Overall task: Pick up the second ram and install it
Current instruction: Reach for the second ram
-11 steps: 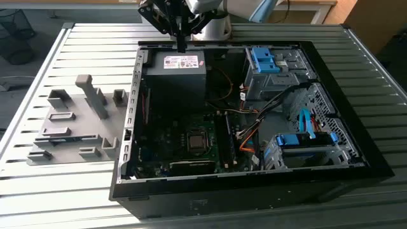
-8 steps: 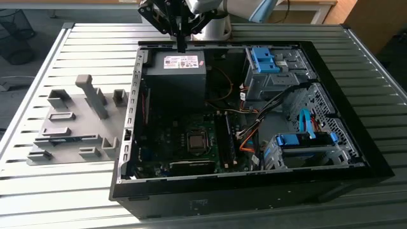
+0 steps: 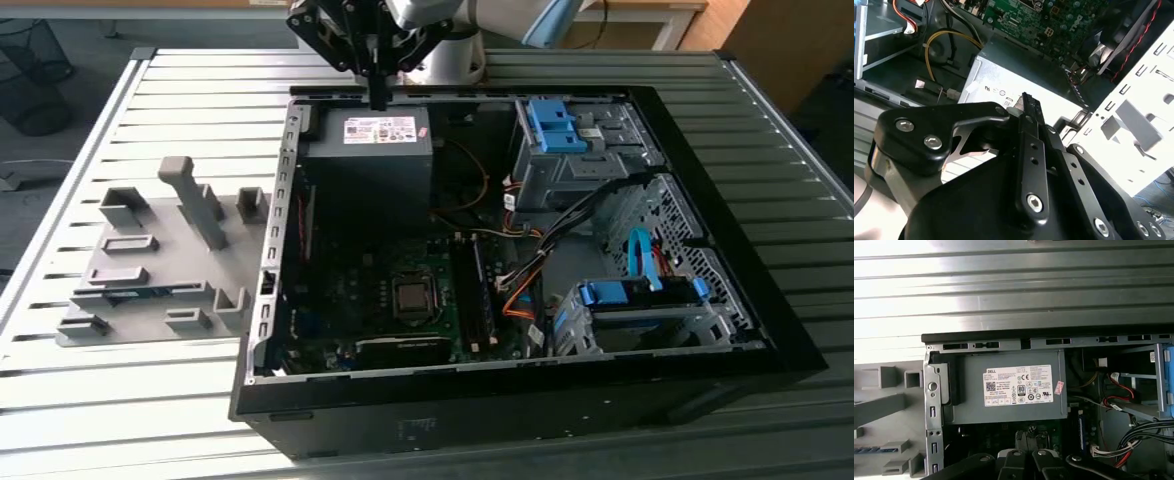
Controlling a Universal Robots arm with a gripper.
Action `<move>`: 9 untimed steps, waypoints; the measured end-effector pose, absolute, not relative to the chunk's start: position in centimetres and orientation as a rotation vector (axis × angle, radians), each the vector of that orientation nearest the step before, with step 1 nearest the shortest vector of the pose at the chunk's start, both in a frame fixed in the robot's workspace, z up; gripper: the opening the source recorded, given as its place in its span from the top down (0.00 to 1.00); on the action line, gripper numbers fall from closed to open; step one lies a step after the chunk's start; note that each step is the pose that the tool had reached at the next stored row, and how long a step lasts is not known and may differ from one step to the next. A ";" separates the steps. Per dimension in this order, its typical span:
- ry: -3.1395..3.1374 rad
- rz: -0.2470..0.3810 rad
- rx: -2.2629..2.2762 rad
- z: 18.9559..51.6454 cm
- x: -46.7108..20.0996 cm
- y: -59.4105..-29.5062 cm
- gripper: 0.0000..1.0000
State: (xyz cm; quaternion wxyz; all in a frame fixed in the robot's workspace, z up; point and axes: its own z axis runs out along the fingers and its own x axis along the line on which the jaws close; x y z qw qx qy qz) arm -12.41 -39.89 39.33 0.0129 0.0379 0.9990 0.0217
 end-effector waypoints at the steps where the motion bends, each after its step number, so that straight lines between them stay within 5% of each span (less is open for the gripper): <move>1: 3.113 0.068 0.118 39.3 -12.5 -39.9 0.89; 9: 3.113 0.068 0.118 39.3 -13.0 -39.9 0.89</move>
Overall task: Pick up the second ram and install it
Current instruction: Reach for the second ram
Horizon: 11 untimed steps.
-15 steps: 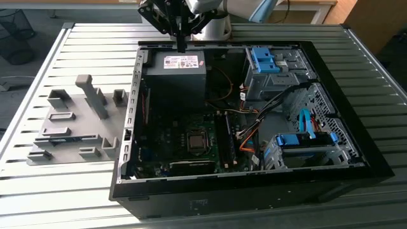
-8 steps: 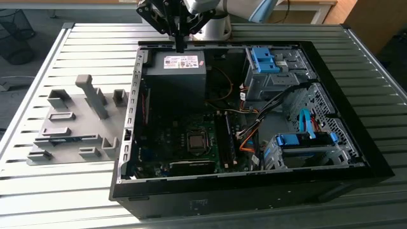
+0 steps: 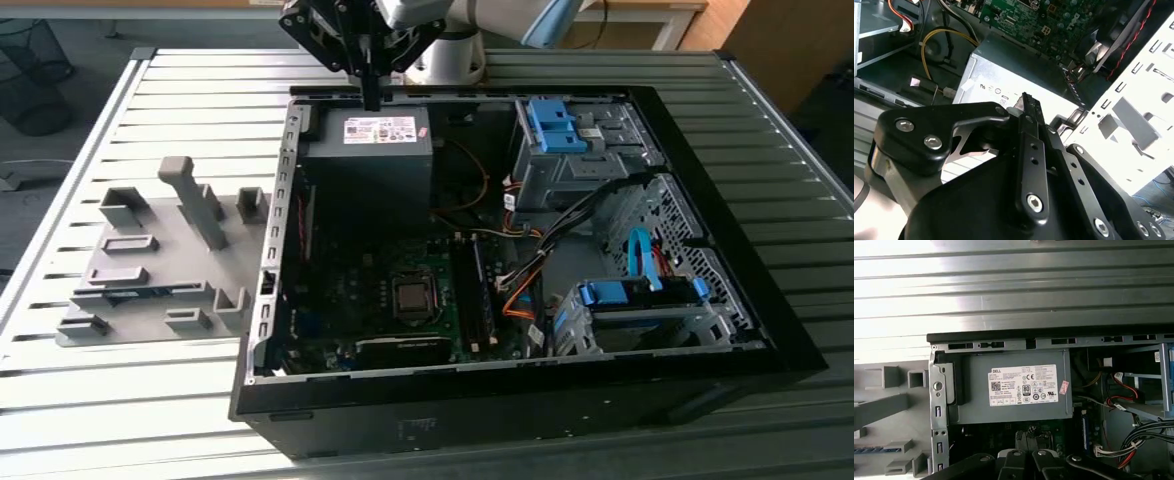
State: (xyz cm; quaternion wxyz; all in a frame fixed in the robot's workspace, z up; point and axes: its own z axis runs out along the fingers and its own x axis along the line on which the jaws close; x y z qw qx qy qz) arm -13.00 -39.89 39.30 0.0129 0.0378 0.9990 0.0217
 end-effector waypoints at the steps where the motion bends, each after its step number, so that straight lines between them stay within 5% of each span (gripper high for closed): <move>1: 3.113 0.068 0.118 39.3 -13.1 -39.9 0.89; 11: 3.113 0.068 0.118 39.3 -13.5 -39.9 0.89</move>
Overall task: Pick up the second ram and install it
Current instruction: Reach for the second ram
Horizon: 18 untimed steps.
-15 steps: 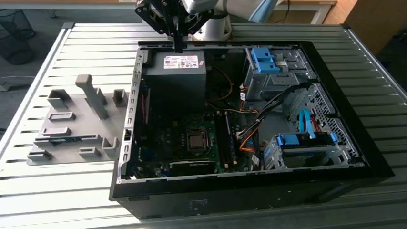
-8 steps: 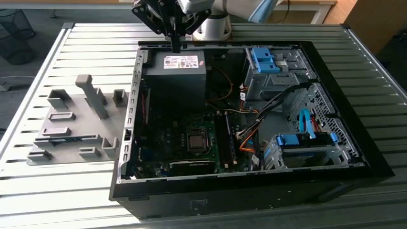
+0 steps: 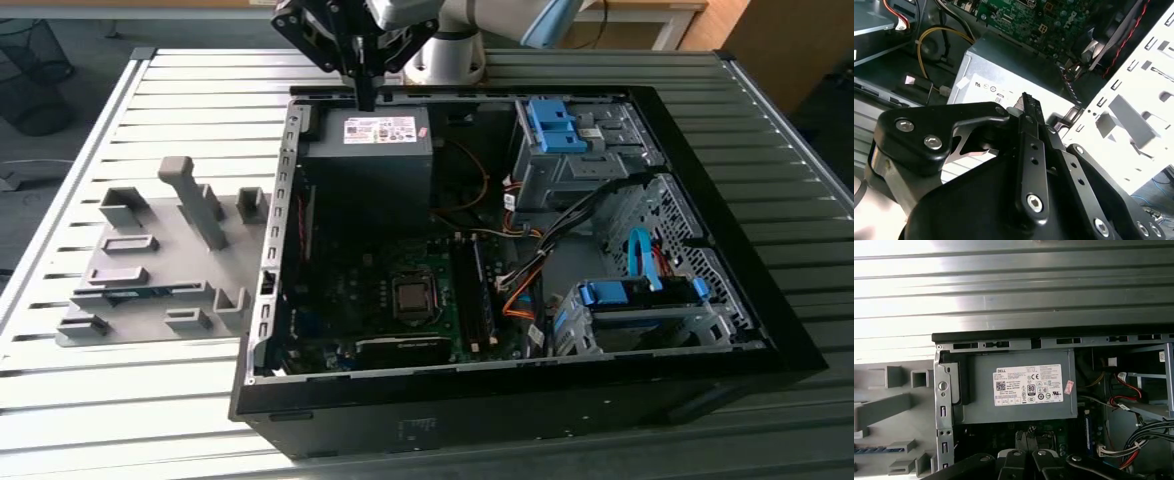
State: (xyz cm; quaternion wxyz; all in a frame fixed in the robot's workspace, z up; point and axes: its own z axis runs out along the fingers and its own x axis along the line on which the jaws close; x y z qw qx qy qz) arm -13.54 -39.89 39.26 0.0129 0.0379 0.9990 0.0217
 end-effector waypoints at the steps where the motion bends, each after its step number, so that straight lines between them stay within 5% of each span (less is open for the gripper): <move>1: 3.113 0.068 0.118 39.3 -13.6 -39.9 0.89; 18: 3.113 0.068 0.118 39.2 -14.4 -39.9 0.89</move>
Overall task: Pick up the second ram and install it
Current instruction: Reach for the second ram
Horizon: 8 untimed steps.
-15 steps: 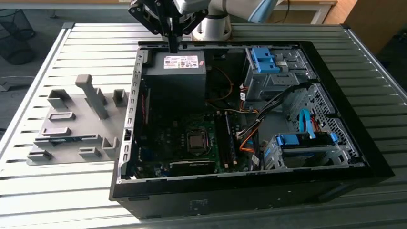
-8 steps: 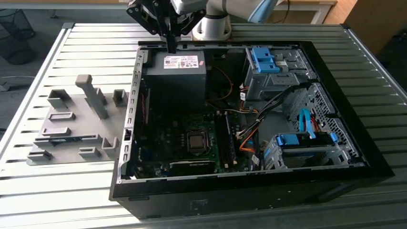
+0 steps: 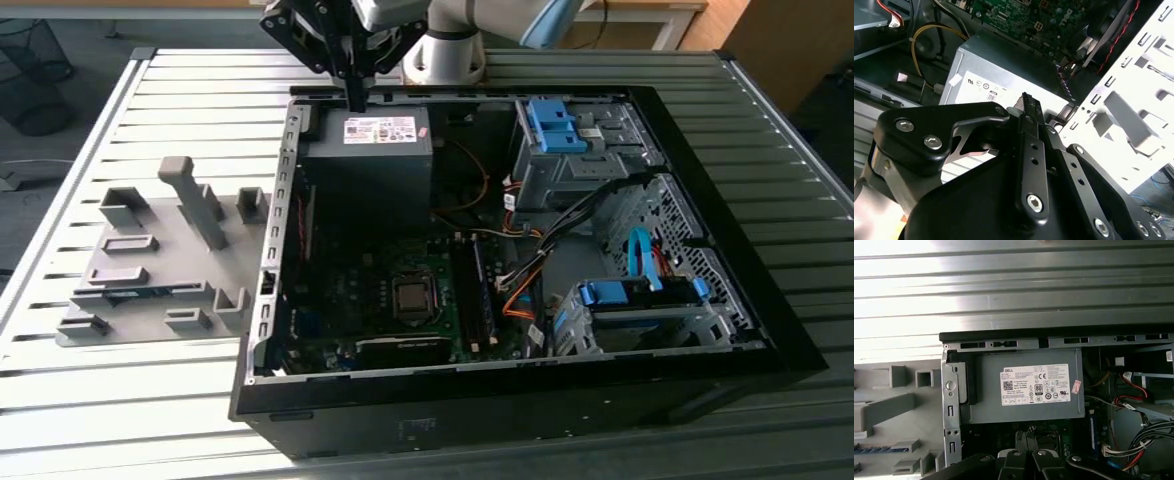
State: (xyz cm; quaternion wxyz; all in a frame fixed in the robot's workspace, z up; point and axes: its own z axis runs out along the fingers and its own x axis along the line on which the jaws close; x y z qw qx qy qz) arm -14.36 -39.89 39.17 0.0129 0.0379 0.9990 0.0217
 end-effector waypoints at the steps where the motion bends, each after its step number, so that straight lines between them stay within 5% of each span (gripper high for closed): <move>1: 3.113 0.068 0.118 39.2 -14.4 -39.9 0.89; 8: 3.113 0.068 0.118 39.1 -14.9 -39.9 0.89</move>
